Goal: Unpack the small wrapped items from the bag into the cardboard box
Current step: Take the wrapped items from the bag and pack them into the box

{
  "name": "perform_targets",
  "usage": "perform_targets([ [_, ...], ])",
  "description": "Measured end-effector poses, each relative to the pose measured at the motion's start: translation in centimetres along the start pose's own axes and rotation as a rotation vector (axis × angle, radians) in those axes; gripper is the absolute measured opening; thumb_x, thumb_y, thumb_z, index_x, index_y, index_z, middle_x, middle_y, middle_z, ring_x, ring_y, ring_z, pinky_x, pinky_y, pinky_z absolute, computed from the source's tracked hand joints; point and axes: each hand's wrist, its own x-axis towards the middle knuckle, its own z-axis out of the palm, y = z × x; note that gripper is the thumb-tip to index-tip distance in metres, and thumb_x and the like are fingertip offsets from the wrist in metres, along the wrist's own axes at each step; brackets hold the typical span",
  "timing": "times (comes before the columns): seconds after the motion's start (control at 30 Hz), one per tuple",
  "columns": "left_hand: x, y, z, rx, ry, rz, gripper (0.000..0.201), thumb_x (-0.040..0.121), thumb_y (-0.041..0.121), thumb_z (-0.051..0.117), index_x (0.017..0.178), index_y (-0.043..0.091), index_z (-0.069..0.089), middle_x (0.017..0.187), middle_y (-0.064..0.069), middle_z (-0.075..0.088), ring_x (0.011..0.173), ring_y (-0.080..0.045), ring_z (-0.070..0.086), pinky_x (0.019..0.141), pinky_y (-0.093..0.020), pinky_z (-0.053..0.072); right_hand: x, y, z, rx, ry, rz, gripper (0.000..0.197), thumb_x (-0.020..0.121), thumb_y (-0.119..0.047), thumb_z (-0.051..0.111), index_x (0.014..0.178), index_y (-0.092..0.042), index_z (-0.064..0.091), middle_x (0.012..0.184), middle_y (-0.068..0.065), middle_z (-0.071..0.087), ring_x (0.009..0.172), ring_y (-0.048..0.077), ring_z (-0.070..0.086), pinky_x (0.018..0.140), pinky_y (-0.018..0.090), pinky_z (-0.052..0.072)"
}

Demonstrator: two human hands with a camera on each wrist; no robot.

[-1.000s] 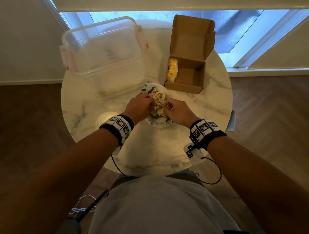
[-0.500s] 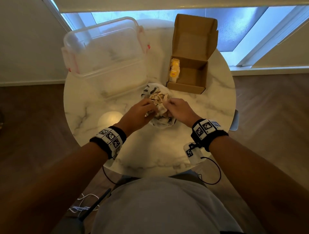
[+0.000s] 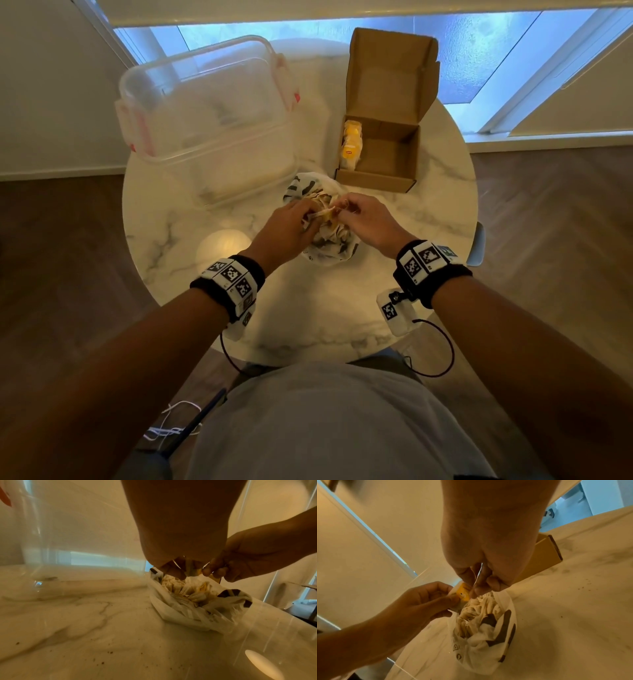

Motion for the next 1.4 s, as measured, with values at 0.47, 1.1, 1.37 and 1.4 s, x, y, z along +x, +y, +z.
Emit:
perform_targets([
  [0.47, 2.3, 0.9, 1.6, 0.068, -0.205, -0.056, 0.033, 0.095, 0.012, 0.058, 0.127, 0.016, 0.058, 0.125, -0.009, 0.057, 0.111, -0.023, 0.055, 0.089, -0.027, 0.043, 0.4, 0.4, -2.6, -0.131, 0.184, -0.065, 0.015, 0.095, -0.029, 0.063, 0.106, -0.019, 0.066, 0.091, -0.005, 0.066, 0.085, 0.018, 0.064, 0.077, 0.033, 0.05],
  [1.1, 1.7, 0.2, -1.4, 0.032, -0.185, -0.06, 0.011, 0.095, 0.022, 0.065, 0.104, 0.018, 0.063, 0.095, 0.005, 0.064, 0.083, -0.011, 0.058, 0.072, -0.02, 0.05, -0.4, 1.1, -2.8, -0.079, 0.185, -0.115, 0.024, 0.094, -0.034, 0.067, 0.112, -0.02, 0.073, 0.092, -0.005, 0.072, 0.084, 0.016, 0.069, 0.083, 0.044, 0.057],
  [1.37, 1.9, 2.2, -2.6, -0.075, -0.195, -0.072, 0.018, 0.089, 0.016, 0.072, 0.105, 0.02, 0.066, 0.096, 0.002, 0.071, 0.087, -0.008, 0.064, 0.076, -0.018, 0.051, -0.5, 0.8, -2.5, -0.156, 0.127, -0.161, 0.019, 0.087, -0.033, 0.077, 0.103, -0.024, 0.073, 0.087, -0.013, 0.07, 0.073, -0.004, 0.064, 0.068, 0.007, 0.047],
  [1.4, 2.0, 2.5, -2.8, -0.08, -0.186, -0.054, 0.018, 0.088, 0.018, 0.074, 0.105, 0.02, 0.066, 0.097, 0.003, 0.07, 0.086, -0.007, 0.064, 0.076, -0.019, 0.052, -0.6, 0.6, -2.5, -0.173, 0.119, -0.175, 0.017, 0.085, -0.03, 0.078, 0.1, -0.023, 0.074, 0.085, -0.015, 0.068, 0.073, -0.008, 0.061, 0.067, 0.004, 0.043],
])
